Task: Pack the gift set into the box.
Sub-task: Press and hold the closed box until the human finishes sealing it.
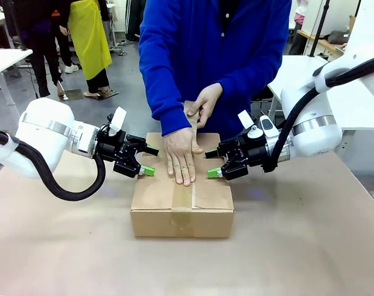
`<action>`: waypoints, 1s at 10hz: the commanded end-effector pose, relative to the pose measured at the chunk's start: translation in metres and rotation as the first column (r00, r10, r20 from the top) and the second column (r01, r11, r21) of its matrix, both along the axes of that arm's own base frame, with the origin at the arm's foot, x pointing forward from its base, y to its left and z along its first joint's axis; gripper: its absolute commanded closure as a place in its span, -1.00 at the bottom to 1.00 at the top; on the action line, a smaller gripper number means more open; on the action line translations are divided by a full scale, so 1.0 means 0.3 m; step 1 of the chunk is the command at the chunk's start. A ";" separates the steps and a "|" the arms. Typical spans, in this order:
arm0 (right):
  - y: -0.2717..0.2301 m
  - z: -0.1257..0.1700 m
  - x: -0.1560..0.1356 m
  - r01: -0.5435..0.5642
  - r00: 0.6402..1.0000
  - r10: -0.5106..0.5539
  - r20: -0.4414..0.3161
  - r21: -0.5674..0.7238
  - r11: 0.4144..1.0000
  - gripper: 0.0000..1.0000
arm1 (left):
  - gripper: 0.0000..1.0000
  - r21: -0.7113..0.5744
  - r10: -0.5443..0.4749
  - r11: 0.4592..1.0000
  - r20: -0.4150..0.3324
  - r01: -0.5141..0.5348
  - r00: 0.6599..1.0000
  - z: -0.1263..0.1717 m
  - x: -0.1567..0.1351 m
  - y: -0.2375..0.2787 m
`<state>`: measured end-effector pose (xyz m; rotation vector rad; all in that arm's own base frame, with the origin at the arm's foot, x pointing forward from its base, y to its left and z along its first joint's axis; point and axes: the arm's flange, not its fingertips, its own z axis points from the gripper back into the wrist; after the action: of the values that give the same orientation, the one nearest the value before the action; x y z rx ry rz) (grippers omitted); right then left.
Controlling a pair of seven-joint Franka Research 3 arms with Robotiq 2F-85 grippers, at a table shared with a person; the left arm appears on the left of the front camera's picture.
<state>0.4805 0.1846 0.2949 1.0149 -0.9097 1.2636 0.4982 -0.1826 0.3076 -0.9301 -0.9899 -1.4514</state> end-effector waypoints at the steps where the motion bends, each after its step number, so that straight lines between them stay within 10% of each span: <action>1: 0.008 -0.005 0.000 0.007 1.000 -0.007 0.000 -0.008 1.000 -1.00 | -1.00 -0.003 -0.004 1.000 0.009 0.004 1.000 -0.003 -0.002 0.005; 10: 0.008 -0.005 0.000 0.007 1.000 -0.007 0.000 -0.008 1.000 -1.00 | -1.00 -0.003 -0.004 1.000 0.009 0.004 1.000 -0.003 -0.002 0.005</action>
<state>0.4805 0.1847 0.2948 1.0151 -0.9094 1.2637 0.4982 -0.1826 0.3075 -0.9301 -0.9899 -1.4513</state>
